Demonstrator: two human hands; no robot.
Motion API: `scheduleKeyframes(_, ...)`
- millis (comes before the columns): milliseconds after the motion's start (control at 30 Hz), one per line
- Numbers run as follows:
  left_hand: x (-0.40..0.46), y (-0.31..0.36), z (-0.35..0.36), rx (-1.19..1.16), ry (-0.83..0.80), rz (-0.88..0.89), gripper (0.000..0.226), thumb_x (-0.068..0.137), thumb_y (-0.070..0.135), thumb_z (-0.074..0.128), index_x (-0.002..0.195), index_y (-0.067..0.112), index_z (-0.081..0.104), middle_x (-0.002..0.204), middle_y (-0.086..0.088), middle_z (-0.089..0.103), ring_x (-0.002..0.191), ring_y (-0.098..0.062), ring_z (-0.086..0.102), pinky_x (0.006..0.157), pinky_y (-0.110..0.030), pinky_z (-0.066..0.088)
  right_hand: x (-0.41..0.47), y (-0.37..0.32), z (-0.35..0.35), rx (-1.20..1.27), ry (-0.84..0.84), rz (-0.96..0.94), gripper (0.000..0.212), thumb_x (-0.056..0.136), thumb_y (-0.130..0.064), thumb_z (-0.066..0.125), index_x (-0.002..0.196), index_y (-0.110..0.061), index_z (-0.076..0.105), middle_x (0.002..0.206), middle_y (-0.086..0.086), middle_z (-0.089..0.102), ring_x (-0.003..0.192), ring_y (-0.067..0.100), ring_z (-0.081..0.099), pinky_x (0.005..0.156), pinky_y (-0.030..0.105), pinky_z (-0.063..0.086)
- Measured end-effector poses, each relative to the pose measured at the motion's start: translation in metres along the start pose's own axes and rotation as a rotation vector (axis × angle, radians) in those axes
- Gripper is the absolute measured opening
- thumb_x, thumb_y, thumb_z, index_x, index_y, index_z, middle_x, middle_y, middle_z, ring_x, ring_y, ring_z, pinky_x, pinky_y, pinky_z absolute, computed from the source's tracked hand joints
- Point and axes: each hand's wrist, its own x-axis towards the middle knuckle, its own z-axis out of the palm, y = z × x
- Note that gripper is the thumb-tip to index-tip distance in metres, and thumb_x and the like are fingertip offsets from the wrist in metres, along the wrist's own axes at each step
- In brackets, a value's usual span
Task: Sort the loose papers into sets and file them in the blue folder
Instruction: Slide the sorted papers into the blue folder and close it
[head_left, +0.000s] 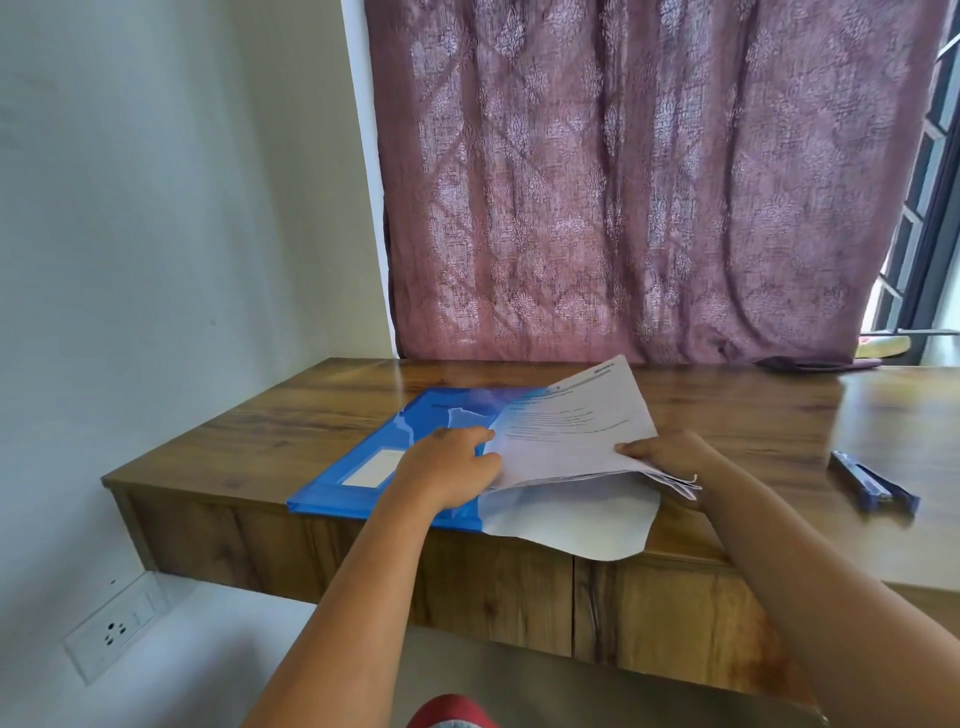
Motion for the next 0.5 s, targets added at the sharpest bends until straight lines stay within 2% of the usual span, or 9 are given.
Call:
scheduleKeyframes(33,-0.001,0.000,0.000,-0.001,0.004,0.002,0.047,0.097,0.037,0.041,0.144,0.034,0.041,0.142,0.001,0.050,0.116,-0.021,0.053,0.087,-0.032,0.045,0.001,0.003,0.001,-0.068,-0.026,-0.010,0.031,0.084,-0.018,0.074,0.102,0.003,0.060,0.094,0.015,0.065,0.085,0.027,0.059,0.070,0.033,0.052)
scheduleKeyframes(100,-0.001,0.000,0.001,-0.008,0.019,0.015,0.045,0.098,0.036,0.039,0.142,0.033,0.044,0.138,0.002,0.053,0.109,-0.020,0.056,0.082,-0.031,0.046,0.005,0.006,0.002,-0.099,0.010,-0.036,0.039,0.087,-0.016,0.070,0.121,-0.001,0.058,0.109,0.016,0.063,0.086,0.025,0.058,0.062,0.029,0.048)
scheduleKeyframes(167,-0.001,0.000,0.002,-0.003,0.026,0.028,0.045,0.098,0.036,0.038,0.143,0.033,0.043,0.136,0.002,0.055,0.101,-0.018,0.057,0.078,-0.030,0.047,0.003,0.004,0.009,-0.083,0.029,-0.082,0.037,0.088,-0.012,0.068,0.122,-0.001,0.057,0.108,0.012,0.063,0.089,0.026,0.058,0.059,0.027,0.045)
scheduleKeyframes(200,-0.001,0.000,0.003,0.004,0.031,0.030,0.046,0.098,0.038,0.038,0.144,0.033,0.041,0.138,0.002,0.054,0.104,-0.019,0.057,0.082,-0.031,0.049,0.001,0.003,0.016,-0.037,0.027,-0.073,0.035,0.089,-0.010,0.068,0.121,-0.003,0.057,0.109,0.011,0.063,0.090,0.026,0.060,0.059,0.026,0.046)
scheduleKeyframes(300,-0.001,0.003,0.004,0.061,0.051,0.041,0.050,0.098,0.040,0.038,0.148,0.032,0.037,0.144,-0.003,0.048,0.121,-0.024,0.051,0.094,-0.037,0.046,-0.001,0.001,0.035,0.132,-0.006,-0.031,0.031,0.091,-0.008,0.063,0.121,-0.009,0.055,0.111,0.010,0.064,0.090,0.026,0.063,0.068,0.032,0.053)
scheduleKeyframes(400,-0.003,0.009,0.006,0.099,0.097,0.065,0.050,0.098,0.038,0.037,0.147,0.028,0.039,0.138,-0.006,0.053,0.116,-0.023,0.053,0.087,-0.033,0.044,-0.003,-0.004,0.061,0.143,-0.033,-0.019,0.030,0.095,-0.010,0.057,0.124,-0.016,0.051,0.116,0.008,0.061,0.098,0.029,0.062,0.079,0.040,0.057)
scheduleKeyframes(500,-0.005,0.013,0.011,0.111,0.113,0.073,0.049,0.099,0.036,0.036,0.147,0.026,0.040,0.133,-0.007,0.056,0.112,-0.024,0.054,0.081,-0.030,0.042,-0.005,-0.002,0.087,0.183,-0.076,-0.002,0.026,0.100,-0.012,0.048,0.125,-0.019,0.046,0.124,0.008,0.058,0.108,0.032,0.059,0.092,0.048,0.054)
